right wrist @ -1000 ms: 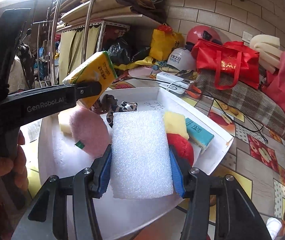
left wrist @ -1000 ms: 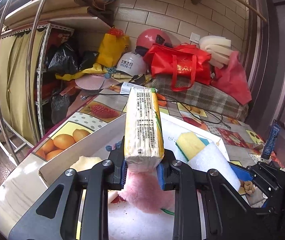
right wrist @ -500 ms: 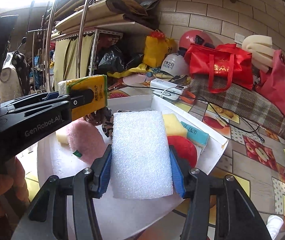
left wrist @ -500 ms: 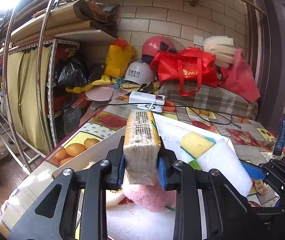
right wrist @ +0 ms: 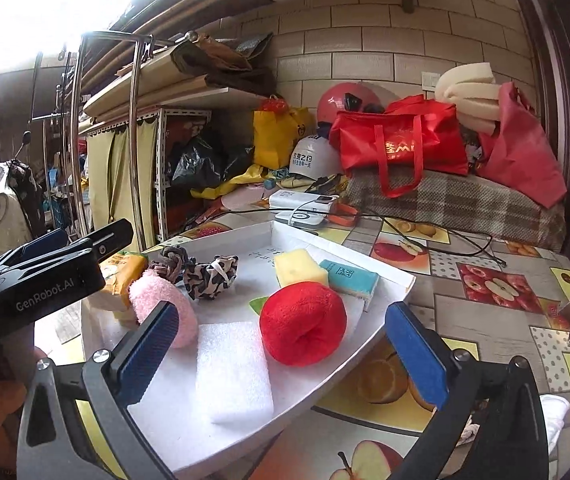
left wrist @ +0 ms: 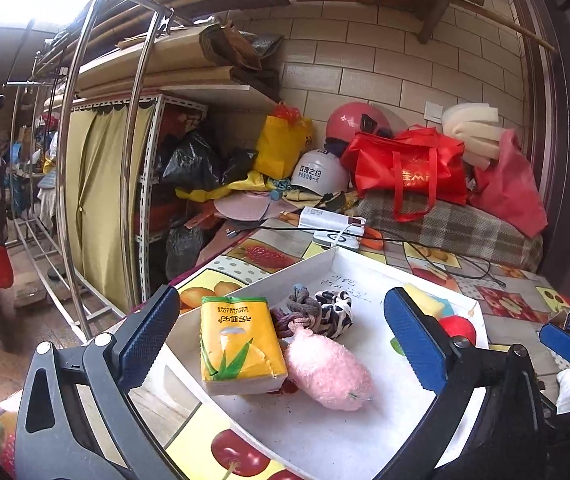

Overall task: Organize soft objects
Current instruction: 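Grasp the braided rope knot with the left gripper while the right grasps the white glove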

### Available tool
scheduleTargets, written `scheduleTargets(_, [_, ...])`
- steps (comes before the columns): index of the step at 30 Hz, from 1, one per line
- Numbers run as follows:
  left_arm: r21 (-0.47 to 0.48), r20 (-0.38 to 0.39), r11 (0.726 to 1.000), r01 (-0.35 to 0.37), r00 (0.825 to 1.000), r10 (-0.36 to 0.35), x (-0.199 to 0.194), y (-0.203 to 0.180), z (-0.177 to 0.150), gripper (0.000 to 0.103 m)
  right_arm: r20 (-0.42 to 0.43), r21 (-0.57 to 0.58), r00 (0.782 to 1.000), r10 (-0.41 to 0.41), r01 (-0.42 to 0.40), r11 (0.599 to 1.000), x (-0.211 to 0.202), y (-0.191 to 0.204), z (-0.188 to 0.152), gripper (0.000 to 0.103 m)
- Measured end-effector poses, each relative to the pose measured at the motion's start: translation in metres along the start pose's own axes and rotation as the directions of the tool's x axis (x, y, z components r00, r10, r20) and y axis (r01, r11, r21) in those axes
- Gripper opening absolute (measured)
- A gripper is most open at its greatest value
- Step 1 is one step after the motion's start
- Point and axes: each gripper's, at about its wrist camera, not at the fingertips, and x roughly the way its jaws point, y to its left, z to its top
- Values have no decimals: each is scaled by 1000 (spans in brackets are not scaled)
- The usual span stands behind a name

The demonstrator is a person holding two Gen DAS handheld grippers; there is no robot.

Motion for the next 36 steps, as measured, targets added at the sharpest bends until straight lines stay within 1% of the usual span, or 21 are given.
scheduleTargets(3, [11, -7, 1000, 9, 1000, -9, -8, -9, -4, 103, 1, 5, 1000, 4, -4, 1000, -11, -4, -4, 103])
scheduleTargets(6, [50, -18, 998, 42, 999, -41, -16, -28, -10, 103, 6, 9, 1000, 5, -5, 1000, -29, -17, -11, 103])
scheduleTargets(10, [134, -34, 983, 126, 992, -122, -30, -67, -20, 103, -1, 37, 999, -32, 32, 999, -57, -52, -23, 103])
scheduleTargets(12, [161, -57, 968, 191, 981, -184, -37, -90, -25, 103, -16, 73, 997, -78, 79, 994, -71, -80, -29, 103])
scheduleTargets(14, [190, -83, 946, 262, 964, -251, -43, -114, -31, 103, -39, 112, 991, -126, 130, 985, -83, -111, -35, 103])
scheduleTargets(17, [239, -146, 896, 375, 926, -348, -48, -154, -39, 103, -102, 172, 974, -202, 218, 961, -94, -162, -43, 103])
scheduleTargets(19, [247, -213, 856, 455, 887, -410, -45, -181, -45, 103, -172, 214, 963, -209, 244, 946, -94, -192, -49, 103])
scheduleTargets(20, [248, -252, 837, 488, 867, -430, -41, -194, -47, 103, -212, 238, 958, -192, 241, 941, -91, -205, -53, 103])
scheduleTargets(21, [256, -295, 820, 511, 849, -437, -36, -207, -50, 103, -247, 269, 957, -154, 220, 937, -89, -214, -57, 103])
scheduleTargets(23, [273, -365, 808, 522, 834, -415, -25, -227, -56, 103, -288, 315, 954, -87, 181, 932, -83, -222, -65, 103])
scheduleTargets(25, [268, -415, 807, 526, 819, -396, -14, -238, -59, 103, -329, 290, 943, -48, 149, 945, -72, -213, -66, 103])
scheduleTargets(27, [252, -454, 810, 530, 804, -385, -5, -241, -62, 103, -339, 255, 940, -37, 130, 958, -61, -201, -62, 103])
scheduleTargets(28, [242, -466, 815, 527, 800, -379, -2, -241, -63, 103, -358, 237, 932, -55, 147, 960, -53, -197, -61, 101])
scheduleTargets(29, [236, -480, 820, 522, 796, -369, 1, -241, -65, 103, -394, 234, 918, -50, 153, 960, -41, -197, -61, 101])
scheduleTargets(30, [237, -493, 827, 511, 796, -350, 4, -242, -67, 102, -442, 239, 897, -28, 148, 960, -28, -197, -64, 100])
scheduleTargets(31, [234, -505, 833, 501, 795, -336, 8, -242, -68, 102, -489, 236, 872, -19, 153, 960, -19, -197, -69, 96])
scheduleTargets(32, [225, -516, 832, 507, 787, -339, 10, -242, -69, 102, -487, 210, 872, -44, 166, 963, -20, -193, -67, 95])
scheduleTargets(33, [223, -526, 830, 512, 780, -339, 11, -242, -71, 102, -476, 191, 878, -44, 152, 970, -21, -190, -67, 71])
scheduleTargets(34, [227, -536, 827, 515, 775, -335, 12, -244, -72, 102, -469, 177, 881, -51, 151, 972, -24, -187, -66, 55])
scheduleTargets(35, [233, -547, 821, 520, 769, -332, 14, -246, -74, 102, -465, 183, 884, -52, 153, 971, -26, -189, -67, 55])
scheduleTargets(36, [242, -559, 815, 527, 762, -327, 15, -250, -75, 102, -454, 213, 890, -42, 154, 965, -30, -195, -67, 52])
